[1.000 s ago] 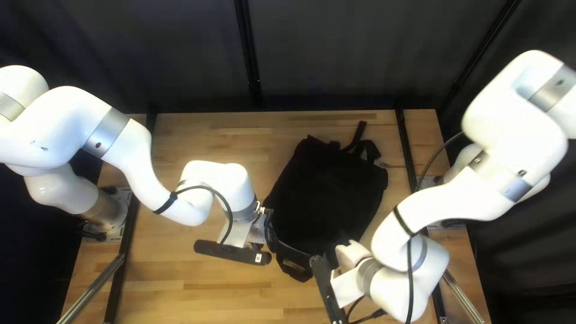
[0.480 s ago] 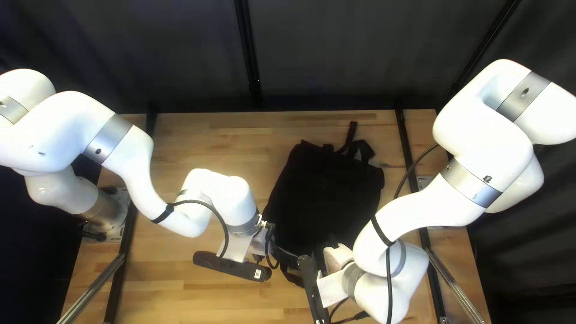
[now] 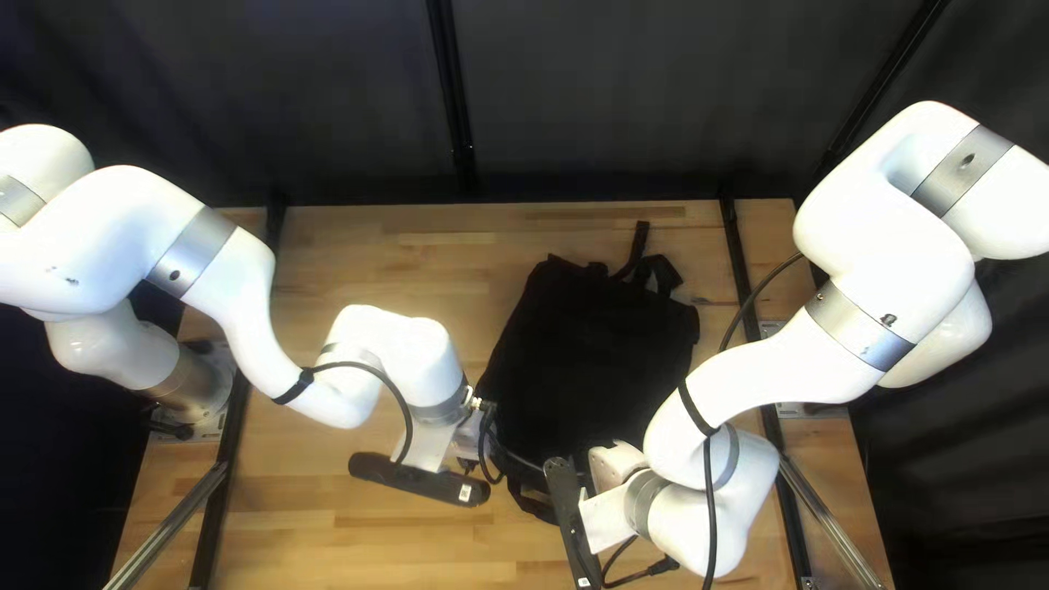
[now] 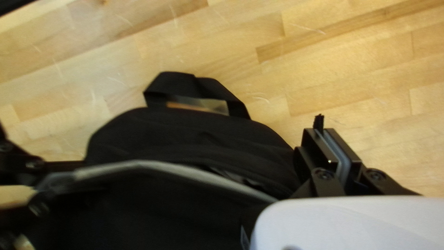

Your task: Remove a lunch box from a kids backpack

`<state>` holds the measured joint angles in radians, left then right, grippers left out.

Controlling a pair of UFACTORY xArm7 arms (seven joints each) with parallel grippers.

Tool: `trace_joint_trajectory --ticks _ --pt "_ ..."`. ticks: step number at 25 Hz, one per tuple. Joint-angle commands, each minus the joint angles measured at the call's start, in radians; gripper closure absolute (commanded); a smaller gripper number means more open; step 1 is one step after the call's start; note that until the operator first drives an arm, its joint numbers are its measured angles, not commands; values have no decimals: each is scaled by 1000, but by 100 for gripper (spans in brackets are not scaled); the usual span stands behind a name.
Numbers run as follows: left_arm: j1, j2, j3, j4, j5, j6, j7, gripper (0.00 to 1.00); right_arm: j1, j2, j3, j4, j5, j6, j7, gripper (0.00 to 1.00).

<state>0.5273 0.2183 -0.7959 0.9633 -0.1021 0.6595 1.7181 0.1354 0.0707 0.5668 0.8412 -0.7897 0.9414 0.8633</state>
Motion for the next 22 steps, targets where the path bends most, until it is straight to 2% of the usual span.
trace_joint_trajectory --ticks 1,14,22 --pt "51 -51 -9 -51 -78 -8 71 100 -3 -13 0 -7 11 -15 -24 100" --pt "120 -54 7 -43 -147 35 179 100 4 -34 10 -7 22 -22 -60 100" --pt "162 -45 14 -73 -196 10 256 100 2 -35 9 -1 19 -30 -93 100"
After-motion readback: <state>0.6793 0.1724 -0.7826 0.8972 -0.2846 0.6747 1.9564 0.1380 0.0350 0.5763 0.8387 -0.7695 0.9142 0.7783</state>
